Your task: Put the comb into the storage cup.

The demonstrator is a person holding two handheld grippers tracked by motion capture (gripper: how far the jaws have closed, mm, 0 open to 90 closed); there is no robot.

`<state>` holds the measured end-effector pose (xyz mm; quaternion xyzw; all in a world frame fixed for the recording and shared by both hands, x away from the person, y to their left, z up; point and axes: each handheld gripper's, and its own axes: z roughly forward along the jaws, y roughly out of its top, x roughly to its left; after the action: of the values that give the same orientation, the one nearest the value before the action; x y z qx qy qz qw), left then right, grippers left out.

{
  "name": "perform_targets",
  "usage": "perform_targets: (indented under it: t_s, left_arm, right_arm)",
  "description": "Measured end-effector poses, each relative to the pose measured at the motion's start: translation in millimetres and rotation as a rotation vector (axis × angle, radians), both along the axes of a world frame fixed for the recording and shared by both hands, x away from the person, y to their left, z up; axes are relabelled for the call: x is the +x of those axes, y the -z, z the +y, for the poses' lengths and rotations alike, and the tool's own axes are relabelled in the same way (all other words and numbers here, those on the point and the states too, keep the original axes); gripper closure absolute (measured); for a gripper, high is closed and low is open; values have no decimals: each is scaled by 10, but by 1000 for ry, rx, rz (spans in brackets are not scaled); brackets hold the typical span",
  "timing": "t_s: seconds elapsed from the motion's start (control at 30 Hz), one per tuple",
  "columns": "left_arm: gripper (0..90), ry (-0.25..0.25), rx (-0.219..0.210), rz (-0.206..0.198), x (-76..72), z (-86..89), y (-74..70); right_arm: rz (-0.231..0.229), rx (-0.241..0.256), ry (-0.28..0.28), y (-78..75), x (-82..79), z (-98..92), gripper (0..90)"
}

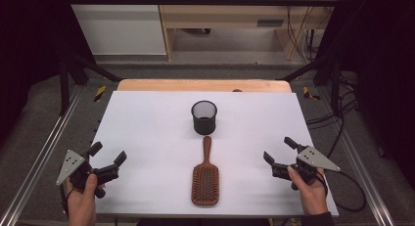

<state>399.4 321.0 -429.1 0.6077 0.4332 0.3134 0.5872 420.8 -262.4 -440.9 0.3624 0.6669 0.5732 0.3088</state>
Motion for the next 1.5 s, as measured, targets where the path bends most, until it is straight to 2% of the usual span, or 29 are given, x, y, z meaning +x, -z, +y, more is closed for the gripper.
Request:
perform_targets:
  t_s: [0.23,0.27,0.43,0.67,0.7,0.73,0.77,0.83,0.87,1.17,1.4,1.5]
  left_arm:
    - [15,45,23,15,10,-135,-18]
    - [15,49,16,17,19,-148,-20]
    - [16,55,15,25,63,-208,-8]
    - [15,70,32,17,26,-262,-31]
    - [15,62,39,18,29,-282,-37]
    - [16,45,74,26,40,-329,-52]
    - [16,45,74,26,40,-329,-52]
    - [20,76,66,39,70,-399,-62]
    - [25,76,66,39,70,-399,-62]
    - [32,179,128,53,117,-688,-135]
    - [67,273,198,69,392,-940,-213]
    - [142,310,202,67,484,-1046,-236]
  right_arm:
    - [12,-10,-1,14,1,24,74]
    - [16,-12,-1,18,5,29,71]
    - [34,-14,6,25,19,53,64]
    - [41,-16,16,29,15,66,55]
    - [43,-16,17,31,14,67,54]
    - [51,-10,19,35,14,69,51]
    - [51,-10,19,35,14,69,51]
    - [59,-11,19,45,28,74,50]
    - [61,-12,22,47,32,78,50]
    - [63,-12,24,53,25,88,49]
    - [63,-9,19,50,30,83,51]
    - [65,-15,14,52,25,93,51]
